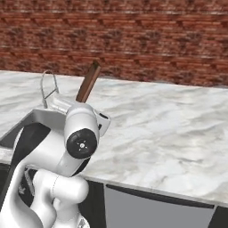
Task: Move the cutting board and knife to the sink. Then move spray from the cabinet to the counter.
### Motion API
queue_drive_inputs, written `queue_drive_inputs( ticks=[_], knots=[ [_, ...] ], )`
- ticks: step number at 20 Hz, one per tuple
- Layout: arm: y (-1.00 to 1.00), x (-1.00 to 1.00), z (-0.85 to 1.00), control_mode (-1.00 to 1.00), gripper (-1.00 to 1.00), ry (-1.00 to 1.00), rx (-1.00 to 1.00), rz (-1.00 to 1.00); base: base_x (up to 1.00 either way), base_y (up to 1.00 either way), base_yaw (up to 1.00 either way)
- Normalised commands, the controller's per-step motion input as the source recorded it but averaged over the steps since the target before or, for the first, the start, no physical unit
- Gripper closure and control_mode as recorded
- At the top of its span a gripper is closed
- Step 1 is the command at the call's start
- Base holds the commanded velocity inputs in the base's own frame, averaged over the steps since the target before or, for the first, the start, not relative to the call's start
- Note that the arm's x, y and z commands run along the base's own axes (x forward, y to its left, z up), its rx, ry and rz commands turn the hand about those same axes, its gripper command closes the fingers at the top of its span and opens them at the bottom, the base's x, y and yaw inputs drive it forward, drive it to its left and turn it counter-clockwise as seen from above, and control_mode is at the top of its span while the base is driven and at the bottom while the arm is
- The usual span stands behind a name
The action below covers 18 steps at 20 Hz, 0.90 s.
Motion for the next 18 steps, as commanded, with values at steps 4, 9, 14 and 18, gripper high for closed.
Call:
queue_drive_inputs(
  ticks=[4,9,14,18],
  knots=[
    [0.0,0.0,0.0,1.0,1.0,0.0,0.0,0.0,0.5,0.91,0.0],
    [0.0,0.0,0.0,1.0,1.0,0.0,0.0,0.0,0.35,0.76,-0.1],
    [0.0,0.0,0.0,1.0,1.0,0.0,0.0,0.0,0.29,0.52,-0.23],
    [0.0,0.0,0.0,1.0,1.0,0.0,0.0,0.0,0.36,0.21,-0.15]
  ],
)
